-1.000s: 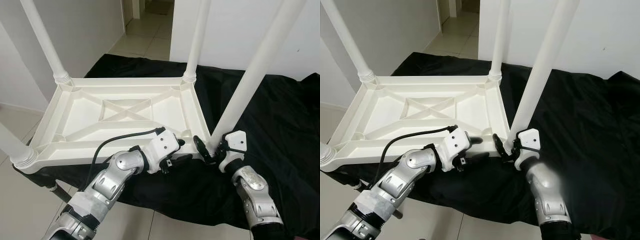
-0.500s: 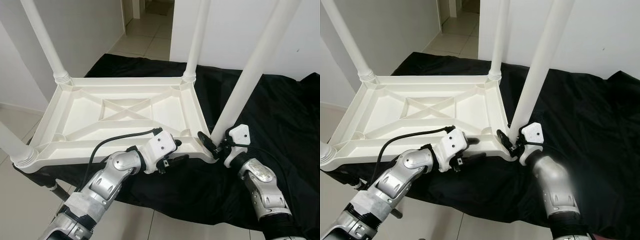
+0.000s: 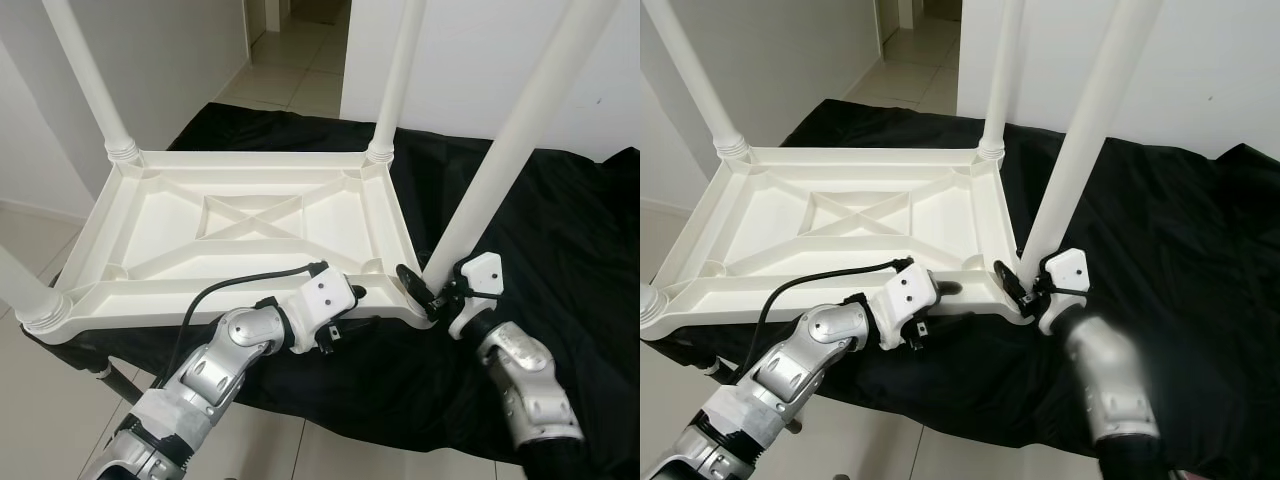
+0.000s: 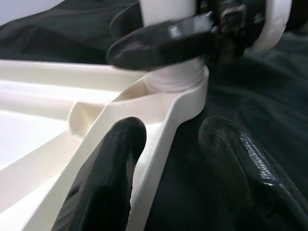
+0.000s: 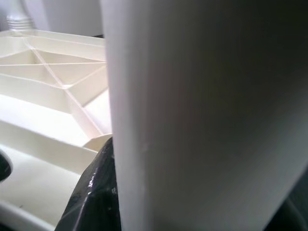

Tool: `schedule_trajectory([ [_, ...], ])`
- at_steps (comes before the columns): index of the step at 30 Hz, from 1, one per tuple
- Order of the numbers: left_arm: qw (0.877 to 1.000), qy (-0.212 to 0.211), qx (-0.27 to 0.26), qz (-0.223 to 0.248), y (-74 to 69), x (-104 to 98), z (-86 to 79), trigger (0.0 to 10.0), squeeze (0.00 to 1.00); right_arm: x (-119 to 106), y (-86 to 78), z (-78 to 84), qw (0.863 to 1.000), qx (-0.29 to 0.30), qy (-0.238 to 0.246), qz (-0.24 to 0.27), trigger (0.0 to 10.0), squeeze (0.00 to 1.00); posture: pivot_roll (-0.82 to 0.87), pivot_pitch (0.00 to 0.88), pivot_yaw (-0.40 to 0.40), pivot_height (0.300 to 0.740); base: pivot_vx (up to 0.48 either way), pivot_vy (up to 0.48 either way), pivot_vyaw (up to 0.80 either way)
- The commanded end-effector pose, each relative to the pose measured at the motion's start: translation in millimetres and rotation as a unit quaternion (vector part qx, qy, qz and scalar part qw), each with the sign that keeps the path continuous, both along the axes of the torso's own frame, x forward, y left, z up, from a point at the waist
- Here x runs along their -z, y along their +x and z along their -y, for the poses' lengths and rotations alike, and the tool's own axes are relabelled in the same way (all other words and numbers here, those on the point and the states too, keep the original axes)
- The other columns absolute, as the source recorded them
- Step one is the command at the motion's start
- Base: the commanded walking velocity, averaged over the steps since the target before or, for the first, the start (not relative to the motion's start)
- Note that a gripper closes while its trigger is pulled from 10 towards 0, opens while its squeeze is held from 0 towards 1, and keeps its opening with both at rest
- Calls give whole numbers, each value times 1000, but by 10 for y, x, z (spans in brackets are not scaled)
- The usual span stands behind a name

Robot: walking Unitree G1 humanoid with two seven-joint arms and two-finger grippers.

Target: Building children table

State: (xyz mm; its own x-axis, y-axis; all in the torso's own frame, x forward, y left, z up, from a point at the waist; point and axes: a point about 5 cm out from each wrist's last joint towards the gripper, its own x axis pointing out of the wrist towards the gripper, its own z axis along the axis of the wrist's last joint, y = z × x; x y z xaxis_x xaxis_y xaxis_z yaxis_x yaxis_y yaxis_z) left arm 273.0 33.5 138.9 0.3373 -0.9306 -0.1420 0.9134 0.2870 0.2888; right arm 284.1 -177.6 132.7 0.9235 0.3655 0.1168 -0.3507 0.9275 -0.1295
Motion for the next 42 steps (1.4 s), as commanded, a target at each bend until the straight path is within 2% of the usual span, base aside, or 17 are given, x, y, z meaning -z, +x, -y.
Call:
schedule_trajectory([
  [1, 999, 10, 34, 3, -49, 7, 29, 10000, 0, 80, -11, 31, 999, 50, -11, -16, 10000, 0, -12, 37, -49, 740, 0, 0, 0],
  [2, 999, 10, 34, 3, -49, 7, 29, 10000, 0, 80, -11, 31, 999, 50, -11, -16, 10000, 0, -12, 37, -49, 740, 0, 0, 0],
  [3, 999, 9, 32, 2, -44, 3, 22, 10000, 0, 76, -16, 44, 997, 80, 1, -15, 10000, 0, -11, 33, -52, 740, 0, 0, 0],
  [6, 999, 9, 32, 2, -44, 3, 22, 10000, 0, 76, -16, 44, 997, 80, 1, -15, 10000, 0, -11, 33, -52, 740, 0, 0, 0],
  [7, 999, 10, 30, 3, -34, 3, 8, 10000, 0, 83, -36, 31, 993, 115, 14, -16, 10000, 0, -11, 29, -55, 740, 0, 0, 0],
  [8, 999, 10, 30, 3, -34, 3, 8, 10000, 0, 83, -36, 31, 993, 115, 14, -16, 10000, 0, -11, 29, -55, 740, 0, 0, 0],
  [10, 1000, 12, 28, 5, -23, 3, -5, 10000, 0, 121, -95, -32, 984, 171, 34, -24, 10000, 0, -12, 20, -58, 740, 0, 0, 0],
  [11, 1000, 12, 28, 5, -23, 3, -5, 10000, 0, 121, -95, -32, 984, 171, 34, -24, 10000, 0, -12, 20, -58, 740, 0, 0, 0],
  [16, 1000, 10, 28, 10, 3, -16, 17, 10000, 0, 237, -177, -193, 957, 277, 70, -53, 10000, 0, -13, 2, -63, 740, 0, 0, 0],
  [18, 1000, 9, 27, 10, 6, -20, 14, 10000, 0, 252, -186, -220, 953, 288, 75, -59, 10000, 0, -15, 1, -61, 740, 0, 0, 0],
  [25, 1000, 6, 23, 6, 5, -13, -6, 10000, 0, 204, -187, -189, 947, 306, 80, -50, 10000, 0, -27, 10, -47, 740, 0, 0, 0],
  [33, 1000, 9, 28, 4, 2, -4, -15, 10000, 0, 165, -201, -203, 951, 300, 73, -33, 10000, 0, -31, 20, -43, 740, 0, 0, 0],
  [39, 1000, 10, 22, 6, 37, -19, -39, 10000, 0, 66, -201, -119, 957, 283, 72, 1, 10000, 0, -37, 46, -33, 740, 0, 0, 0],
  [41, 1000, 10, 21, 7, 48, -31, -41, 10000, 0, 57, -200, -98, 957, 282, 70, 3, 10000, 35, -34, 55, -29, 740, 0, 0, 0],
  [42, 1000, 9, 20, 9, 53, -45, -47, 10000, 0, 48, -204, -73, 957, 280, 75, 5, 10000, 1000, -32, 62, -26, 740, 0, 0, 0],
])
